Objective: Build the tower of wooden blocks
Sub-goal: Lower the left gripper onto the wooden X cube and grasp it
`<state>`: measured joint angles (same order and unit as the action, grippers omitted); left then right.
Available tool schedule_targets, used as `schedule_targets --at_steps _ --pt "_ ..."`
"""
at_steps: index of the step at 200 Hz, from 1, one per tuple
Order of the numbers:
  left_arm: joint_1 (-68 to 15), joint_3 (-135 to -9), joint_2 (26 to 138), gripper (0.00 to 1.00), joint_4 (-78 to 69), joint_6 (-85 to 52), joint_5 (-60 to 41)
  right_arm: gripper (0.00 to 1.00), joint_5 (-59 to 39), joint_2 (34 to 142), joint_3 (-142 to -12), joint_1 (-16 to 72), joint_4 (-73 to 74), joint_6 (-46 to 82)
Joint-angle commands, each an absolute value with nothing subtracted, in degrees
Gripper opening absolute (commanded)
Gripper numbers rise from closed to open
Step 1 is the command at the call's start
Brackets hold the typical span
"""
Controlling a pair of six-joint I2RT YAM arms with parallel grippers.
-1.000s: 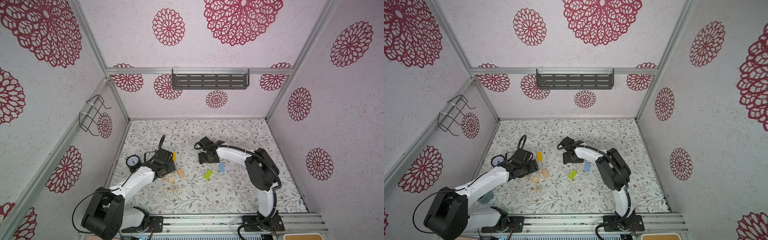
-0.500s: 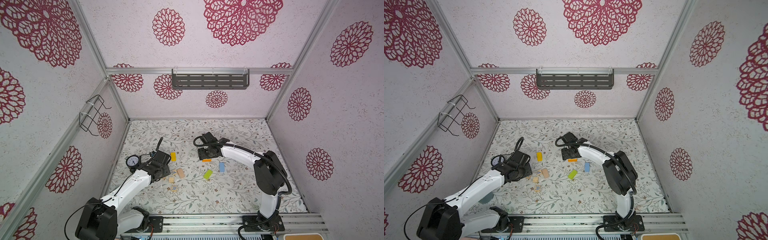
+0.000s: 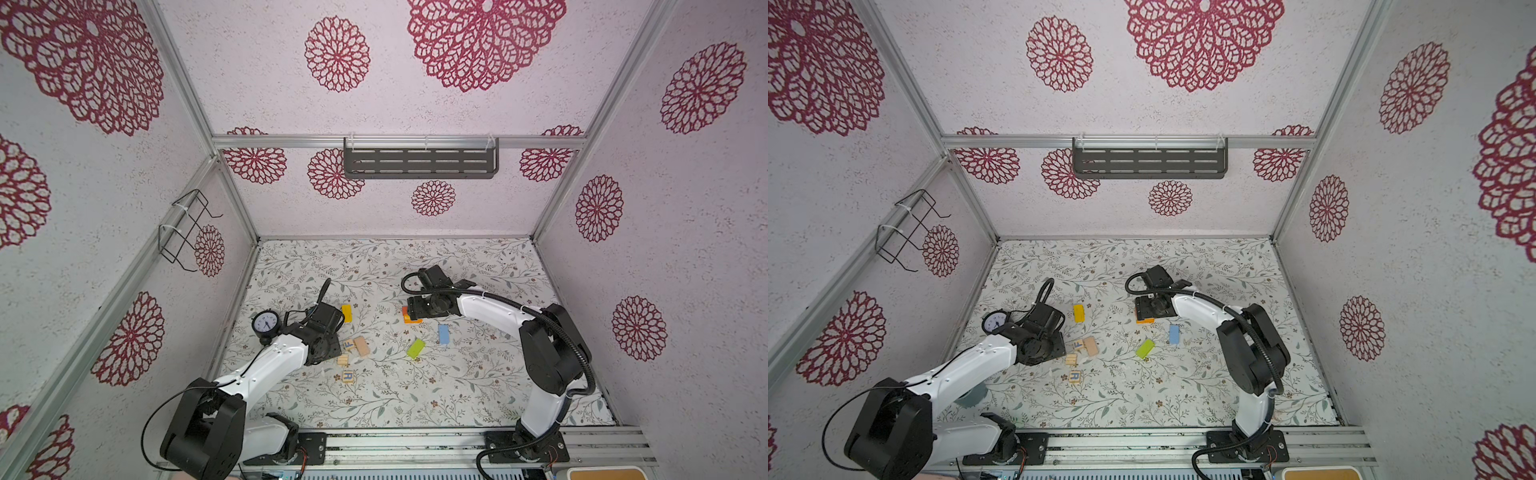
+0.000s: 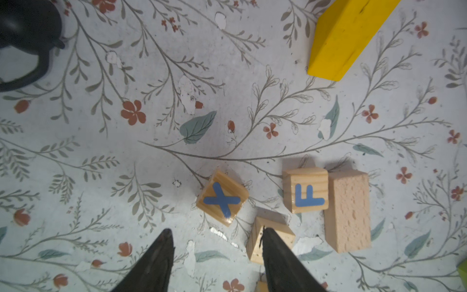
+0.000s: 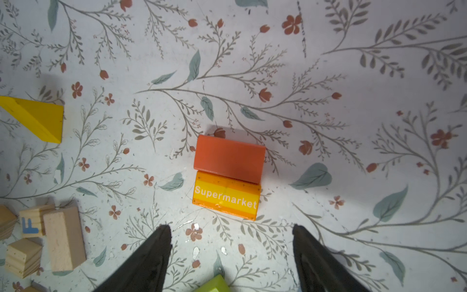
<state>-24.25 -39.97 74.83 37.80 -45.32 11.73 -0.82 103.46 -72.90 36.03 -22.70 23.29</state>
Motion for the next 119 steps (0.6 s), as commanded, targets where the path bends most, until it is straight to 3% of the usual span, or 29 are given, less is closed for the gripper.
schedule_targets --at_steps 1,119 --pt "-23.9 -38.7 76.6 0.59 36.0 -45.1 12.2 0.79 -1.9 100.6 -73.1 36.1 -20.5 22.3" --pt "-21.9 -40.7 83.1 0.61 35.1 -46.1 13.2 0.80 -2.7 101.6 -72.4 35.4 -19.5 22.4"
